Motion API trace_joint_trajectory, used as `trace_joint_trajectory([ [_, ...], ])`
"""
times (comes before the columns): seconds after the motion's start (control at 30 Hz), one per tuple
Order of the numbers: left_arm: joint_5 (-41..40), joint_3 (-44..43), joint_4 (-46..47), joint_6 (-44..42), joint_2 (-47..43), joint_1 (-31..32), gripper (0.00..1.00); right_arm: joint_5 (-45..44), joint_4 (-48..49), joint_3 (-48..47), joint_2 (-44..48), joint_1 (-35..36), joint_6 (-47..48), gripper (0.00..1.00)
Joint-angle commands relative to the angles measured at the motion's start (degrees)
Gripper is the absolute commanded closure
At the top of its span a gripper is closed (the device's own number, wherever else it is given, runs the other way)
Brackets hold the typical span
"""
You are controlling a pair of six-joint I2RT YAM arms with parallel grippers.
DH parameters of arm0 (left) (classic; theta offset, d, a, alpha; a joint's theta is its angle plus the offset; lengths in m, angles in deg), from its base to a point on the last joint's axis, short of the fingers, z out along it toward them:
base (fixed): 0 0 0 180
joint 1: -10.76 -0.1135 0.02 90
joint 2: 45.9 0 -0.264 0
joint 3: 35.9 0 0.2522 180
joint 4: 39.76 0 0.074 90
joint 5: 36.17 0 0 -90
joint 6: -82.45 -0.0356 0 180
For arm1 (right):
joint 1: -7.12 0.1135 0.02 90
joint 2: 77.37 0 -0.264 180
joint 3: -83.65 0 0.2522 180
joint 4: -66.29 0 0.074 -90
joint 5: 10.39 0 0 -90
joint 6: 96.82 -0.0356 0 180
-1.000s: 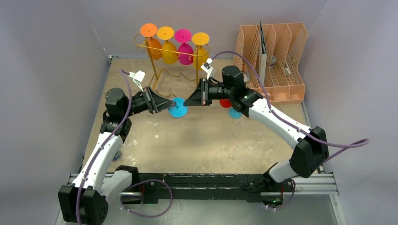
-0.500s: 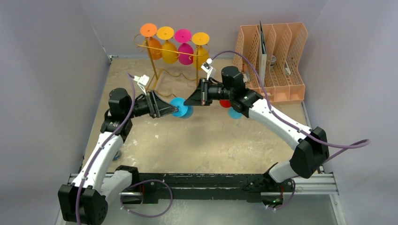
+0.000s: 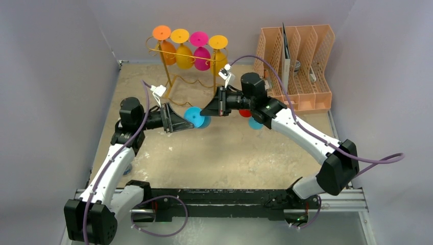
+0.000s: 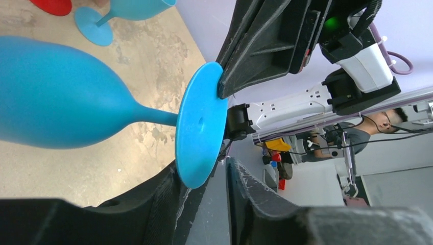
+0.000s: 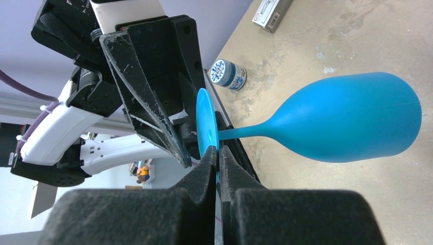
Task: Take the wine glass off the wine glass rack
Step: Place the wine glass at the center of the board.
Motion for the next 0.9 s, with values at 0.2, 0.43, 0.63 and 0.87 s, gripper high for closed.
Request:
trace_joint_trajectory([
  [0.2, 3.18, 0.97, 8.11, 3.31, 0.33, 0.58, 0.74, 0.98, 2.88, -0.89, 0.63, 0.81, 1.05, 1.0],
  [0.43, 2.76, 0.65, 5.25, 1.08, 0.18, 0.58, 1.0, 0.73, 3.61, -0.61, 0.48, 0.82, 0.92, 1.0],
  [0.63, 1.31, -1.02, -1.43, -4.75, -0.79, 0.58, 1.0, -0.19, 6.04, 0.73, 1.04, 0.85, 0.34, 0.91],
  [0.87, 1.2, -0.43, -4.77, -10.21, -4.39, 0.58, 1.0, -2.06, 15.22, 5.19, 3.63, 0.83, -1.48, 0.54],
])
